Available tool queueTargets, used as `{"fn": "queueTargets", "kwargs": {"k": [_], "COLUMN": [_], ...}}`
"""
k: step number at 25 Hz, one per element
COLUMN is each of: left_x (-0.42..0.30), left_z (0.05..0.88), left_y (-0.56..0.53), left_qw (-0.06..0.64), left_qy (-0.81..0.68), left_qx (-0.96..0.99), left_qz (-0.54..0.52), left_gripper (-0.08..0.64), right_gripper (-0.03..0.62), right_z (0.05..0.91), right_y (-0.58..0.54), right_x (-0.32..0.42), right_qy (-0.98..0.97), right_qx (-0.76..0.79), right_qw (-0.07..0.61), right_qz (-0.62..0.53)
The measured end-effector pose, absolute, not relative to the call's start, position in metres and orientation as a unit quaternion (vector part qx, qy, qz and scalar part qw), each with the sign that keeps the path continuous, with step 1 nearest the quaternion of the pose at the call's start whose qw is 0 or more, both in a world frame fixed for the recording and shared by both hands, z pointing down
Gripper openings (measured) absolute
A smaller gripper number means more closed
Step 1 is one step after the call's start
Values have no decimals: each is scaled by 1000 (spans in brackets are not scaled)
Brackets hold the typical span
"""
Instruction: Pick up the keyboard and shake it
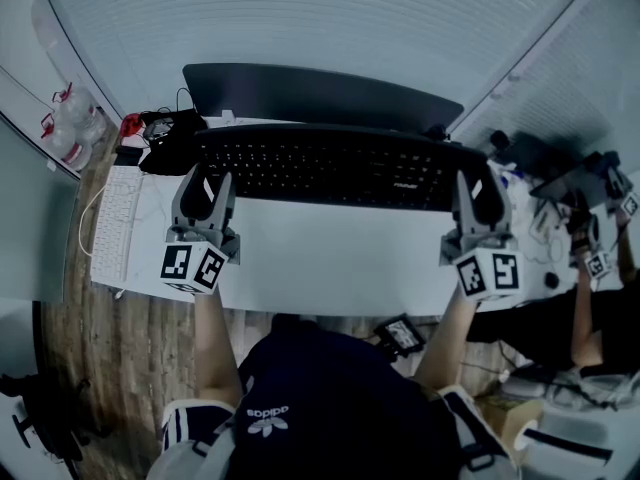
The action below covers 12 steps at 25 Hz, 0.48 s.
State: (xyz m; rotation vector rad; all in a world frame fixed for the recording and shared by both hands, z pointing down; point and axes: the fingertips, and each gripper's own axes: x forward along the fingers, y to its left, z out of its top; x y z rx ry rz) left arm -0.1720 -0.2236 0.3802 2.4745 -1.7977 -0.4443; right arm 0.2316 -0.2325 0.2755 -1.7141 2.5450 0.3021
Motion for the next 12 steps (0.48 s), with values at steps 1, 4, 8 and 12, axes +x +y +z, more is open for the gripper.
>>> {"fn": "queueTargets", "kwargs": {"k": [1,4,8,12], "left_x": [-173,-173,-172,-171], "left_z": [382,386,386,387], "left_y": [-224,-226,-228,-239], "left_qw": [29,33,38,42], "left_qy": [-582,-582,-582,-578], "left_qx": [799,798,797,801], "left_qz": [-149,-153,-154,-153], "left_gripper": [224,224,224,224], "right_gripper": [186,186,186,186], "right_z": [271,263,263,271], "right_y": [-232,-237,-241,-246], "right_x": [228,220,221,230], "right_qy": [826,829,830,829], "right_qx": [-553,-547,-545,-548], "right_qw": [25,12,10,24], "right_qz": [106,119,119,112]}}
